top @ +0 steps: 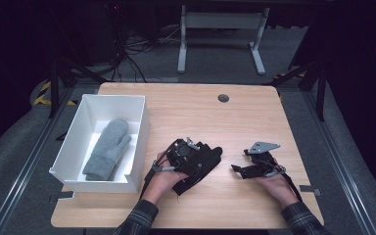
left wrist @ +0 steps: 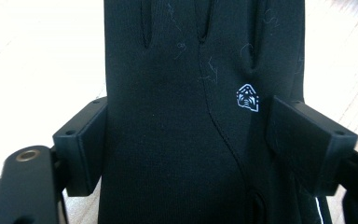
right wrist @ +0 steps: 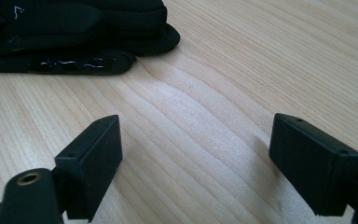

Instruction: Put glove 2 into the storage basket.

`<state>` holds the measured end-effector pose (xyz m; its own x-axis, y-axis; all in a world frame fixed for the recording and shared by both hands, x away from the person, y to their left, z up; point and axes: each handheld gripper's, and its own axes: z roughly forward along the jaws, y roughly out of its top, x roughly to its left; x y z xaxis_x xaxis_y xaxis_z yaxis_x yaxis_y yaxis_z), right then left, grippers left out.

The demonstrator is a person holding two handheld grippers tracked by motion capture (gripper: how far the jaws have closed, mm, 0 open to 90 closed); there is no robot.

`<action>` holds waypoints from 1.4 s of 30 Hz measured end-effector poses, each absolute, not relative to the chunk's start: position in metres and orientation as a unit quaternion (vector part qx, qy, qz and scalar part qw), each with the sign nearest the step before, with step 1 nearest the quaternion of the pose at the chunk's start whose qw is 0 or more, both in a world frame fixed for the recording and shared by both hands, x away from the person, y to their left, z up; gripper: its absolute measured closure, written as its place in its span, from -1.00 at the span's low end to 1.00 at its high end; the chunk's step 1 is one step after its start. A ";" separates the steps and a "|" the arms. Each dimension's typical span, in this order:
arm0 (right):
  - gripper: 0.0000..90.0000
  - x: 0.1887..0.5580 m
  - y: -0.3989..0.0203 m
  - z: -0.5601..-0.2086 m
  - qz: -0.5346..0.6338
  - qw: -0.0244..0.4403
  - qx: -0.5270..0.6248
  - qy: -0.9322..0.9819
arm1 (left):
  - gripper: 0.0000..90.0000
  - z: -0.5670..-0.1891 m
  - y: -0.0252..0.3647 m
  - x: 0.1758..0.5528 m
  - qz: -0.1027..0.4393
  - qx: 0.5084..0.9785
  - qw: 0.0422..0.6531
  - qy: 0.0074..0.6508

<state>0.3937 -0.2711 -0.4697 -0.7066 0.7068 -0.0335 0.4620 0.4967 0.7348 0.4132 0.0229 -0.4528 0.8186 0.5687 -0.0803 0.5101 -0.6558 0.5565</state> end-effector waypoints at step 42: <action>-0.61 0.394 -0.271 -0.470 0.365 0.168 0.345 0.848 | 0.43 -0.287 0.095 0.411 0.070 0.867 0.331 0.365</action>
<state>0.3937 -0.2709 -0.4697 -0.7059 0.7075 -0.0337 0.4621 0.4960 0.7351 0.4109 0.0952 -0.2867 0.7243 0.6788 -0.1212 0.5866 -0.5143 0.6256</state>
